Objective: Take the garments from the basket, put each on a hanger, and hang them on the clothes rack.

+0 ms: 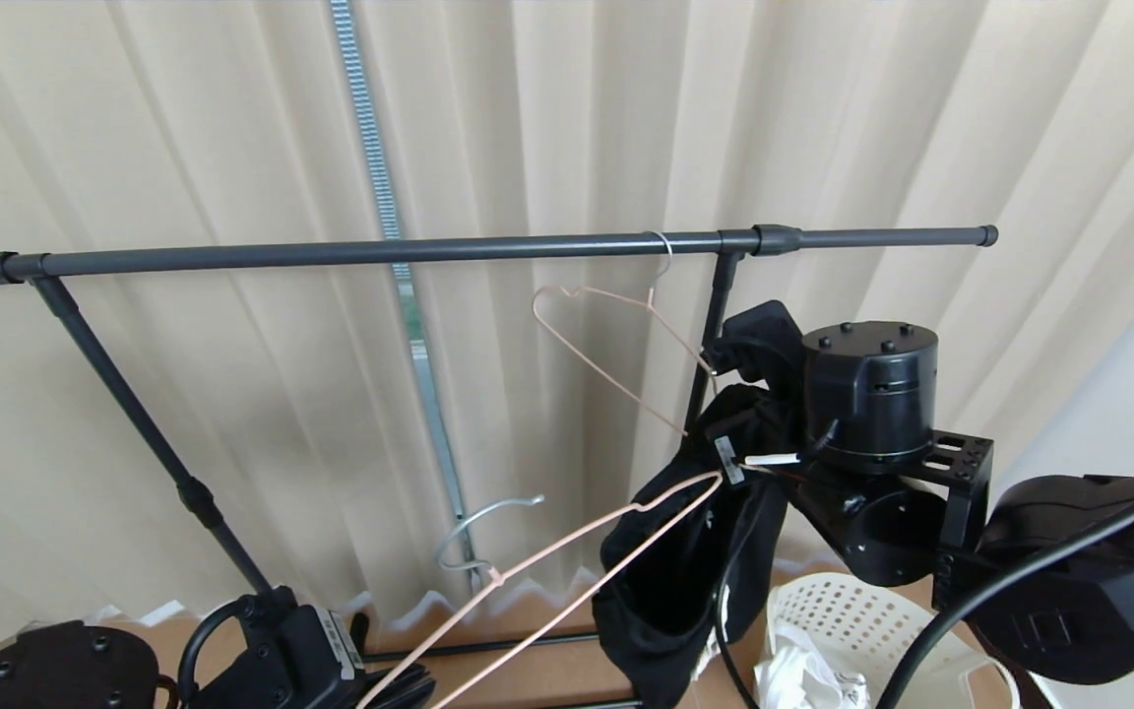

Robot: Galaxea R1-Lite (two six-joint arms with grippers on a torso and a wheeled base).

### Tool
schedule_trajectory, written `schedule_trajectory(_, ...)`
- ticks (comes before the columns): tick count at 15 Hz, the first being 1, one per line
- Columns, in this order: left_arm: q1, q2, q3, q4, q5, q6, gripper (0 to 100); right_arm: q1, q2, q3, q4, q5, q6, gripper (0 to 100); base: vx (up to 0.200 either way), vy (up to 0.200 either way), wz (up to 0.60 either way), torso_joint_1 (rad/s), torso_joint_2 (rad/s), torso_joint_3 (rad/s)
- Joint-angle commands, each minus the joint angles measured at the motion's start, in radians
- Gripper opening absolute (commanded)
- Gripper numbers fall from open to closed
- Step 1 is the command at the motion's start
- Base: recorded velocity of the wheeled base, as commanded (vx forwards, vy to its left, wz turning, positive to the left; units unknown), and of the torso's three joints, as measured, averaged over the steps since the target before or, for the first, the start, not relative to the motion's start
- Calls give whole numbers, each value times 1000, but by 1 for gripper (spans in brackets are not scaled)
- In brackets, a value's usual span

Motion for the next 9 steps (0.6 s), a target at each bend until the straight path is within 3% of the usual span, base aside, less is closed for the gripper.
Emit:
schedule_trajectory(1, 0, 7, -2, -1, 0, -1, 0, 24, -16, 10, 1, 0, -1, 0, 0, 0, 0, 0, 0, 0)
schedule_trajectory(9, 3, 16, -44, -1, 3, -40, 0, 93, -22, 30, -1, 0, 1, 0, 0, 0, 0, 0, 0, 0)
